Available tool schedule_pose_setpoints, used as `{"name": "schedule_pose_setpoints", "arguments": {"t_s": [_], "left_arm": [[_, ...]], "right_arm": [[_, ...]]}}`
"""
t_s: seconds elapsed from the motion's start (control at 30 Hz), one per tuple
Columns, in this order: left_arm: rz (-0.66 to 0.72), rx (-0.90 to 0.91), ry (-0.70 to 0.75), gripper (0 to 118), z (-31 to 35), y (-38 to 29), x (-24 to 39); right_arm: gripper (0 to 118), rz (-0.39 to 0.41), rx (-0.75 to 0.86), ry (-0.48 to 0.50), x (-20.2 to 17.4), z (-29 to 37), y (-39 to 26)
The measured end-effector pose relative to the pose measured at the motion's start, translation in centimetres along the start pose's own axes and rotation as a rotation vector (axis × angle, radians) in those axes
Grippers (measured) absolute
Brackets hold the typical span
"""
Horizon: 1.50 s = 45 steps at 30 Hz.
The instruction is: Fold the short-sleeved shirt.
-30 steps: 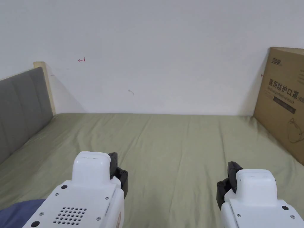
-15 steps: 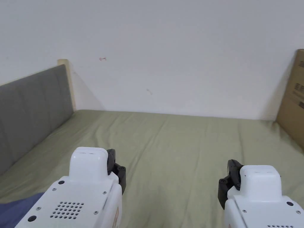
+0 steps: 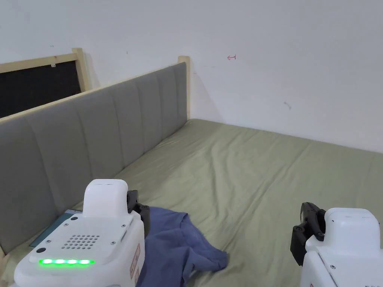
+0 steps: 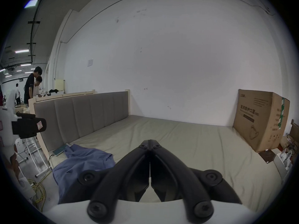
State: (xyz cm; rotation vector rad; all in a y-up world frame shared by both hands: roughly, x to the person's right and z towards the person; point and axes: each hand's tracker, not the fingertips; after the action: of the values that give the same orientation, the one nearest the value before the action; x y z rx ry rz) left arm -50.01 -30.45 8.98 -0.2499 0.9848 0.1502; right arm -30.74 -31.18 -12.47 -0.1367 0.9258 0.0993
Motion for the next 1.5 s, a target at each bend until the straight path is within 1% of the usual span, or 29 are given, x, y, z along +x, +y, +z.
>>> {"name": "schedule_pose_setpoints", "arguments": {"t_s": [0.13,0.17,0.23,0.27,0.3,0.33,0.37,0.47,0.6,0.67,0.7,0.73,0.77,0.8,0.83,0.87,0.9,0.93,0.97,1.07,1.1,1.17,1.23,1.3,1.37,1.43,1.5], "left_arm": [[0.004,-0.138,0.014,0,-5.0,-2.1,-0.4],[0.012,-0.180,0.004,10,-6.7,-3.0,-0.6],[0.025,-0.301,-0.022,70,-10.1,-4.7,-0.8],[0.053,-0.372,-0.066,96,-12.0,-6.0,-0.7],[0.070,-0.435,-0.076,110,-13.7,-7.1,-0.7],[0.109,-0.485,-0.080,110,-15.3,-8.4,-0.8],[0.161,-0.524,-0.048,109,-16.5,-9.5,-0.8],[0.199,-0.598,0.002,110,-19.6,-12.3,-0.7],[0.126,-0.734,-0.007,110,-23.1,-14.9,0.5],[0.171,-0.785,-0.044,106,-24.3,-16.5,0.6],[0.134,-0.794,-0.003,107,-24.5,-16.9,0.8],[0.111,-0.770,-0.018,107,-24.3,-16.6,1.1],[0.098,-0.772,-0.006,105,-24.1,-15.9,1.4],[0.093,-0.773,0.001,87,-23.9,-15.5,1.1],[0.096,-0.719,0.006,57,-23.2,-14.7,0.9],[0.142,-0.674,0.014,13,-22.8,-14.3,0.7],[0.188,-0.694,0.048,6,-23.0,-14.5,0.5],[0.250,-0.729,0.032,6,-23.2,-14.9,-0.4],[0.271,-0.756,0.034,6,-23.5,-15.1,-0.5],[0.291,-0.745,0.025,6,-22.8,-13.7,-0.4],[0.345,-0.727,0.005,6,-22.4,-13.1,-0.4],[0.480,-0.697,-0.086,6,-21.6,-11.6,-0.4],[0.507,-0.691,-0.146,6,-21.5,-9.8,0.5],[0.435,-0.650,-0.189,6,-21.1,-7.1,2.9],[0.458,-0.601,-0.235,6,-20.7,-4.3,5.9],[0.453,-0.596,-0.316,6,-20.3,-2.1,9.4],[0.415,-0.580,-0.444,6,-19.4,-0.1,14.0]], "right_arm": [[0,0.004,-0.046,0.008,-0.2,-1.1,-0.6],[0,0.000,-0.061,0.009,-0.1,-1.5,-0.8],[0,-0.012,-0.090,0.008,0.1,-2.1,-1.3],[0,-0.018,-0.104,0.008,0.3,-2.4,-1.5],[0,-0.020,-0.114,0.008,0.4,-2.6,-1.8],[0,-0.021,-0.129,0.004,0.6,-3.1,-2.1],[0,-0.026,-0.146,-0.005,0.8,-3.4,-2.3],[0,-0.066,-0.187,-0.010,1.6,-4.8,-3.0],[0,-0.080,-0.227,-0.022,2.3,-6.4,-3.8],[0,-0.091,-0.249,-0.030,2.5,-6.8,-4.2],[0,-0.100,-0.258,-0.031,2.7,-7.0,-4.4],[0,-0.112,-0.269,-0.027,2.8,-7.1,-4.6],[0,-0.119,-0.277,-0.024,2.9,-7.1,-4.8],[0,-0.123,-0.284,-0.023,3.0,-7.1,-4.9],[0,-0.126,-0.291,-0.020,3.0,-7.0,-5.0],[0,-0.129,-0.297,-0.017,3.1,-7.0,-5.1],[0,-0.132,-0.302,-0.016,3.2,-6.8,-5.1],[0,-0.136,-0.306,-0.015,3.3,-6.6,-5.1],[0,-0.143,-0.309,-0.018,3.4,-6.4,-5.1],[0,-0.170,-0.300,-0.028,4.1,-5.2,-4.9],[0,-0.171,-0.297,-0.033,4.5,-5.0,-4.8],[0,-0.182,-0.295,-0.054,5.3,-4.8,-4.5],[0,-0.205,-0.277,-0.084,6.6,-4.2,-3.9],[0,-0.240,-0.236,-0.113,8.1,-3.3,-3.3],[0,-0.254,-0.206,-0.158,9.6,-2.3,-2.6],[0,-0.263,-0.185,-0.226,11.1,-1.2,-2.0],[0,-0.289,-0.160,-0.254,12.8,0.1,-1.5]]}}
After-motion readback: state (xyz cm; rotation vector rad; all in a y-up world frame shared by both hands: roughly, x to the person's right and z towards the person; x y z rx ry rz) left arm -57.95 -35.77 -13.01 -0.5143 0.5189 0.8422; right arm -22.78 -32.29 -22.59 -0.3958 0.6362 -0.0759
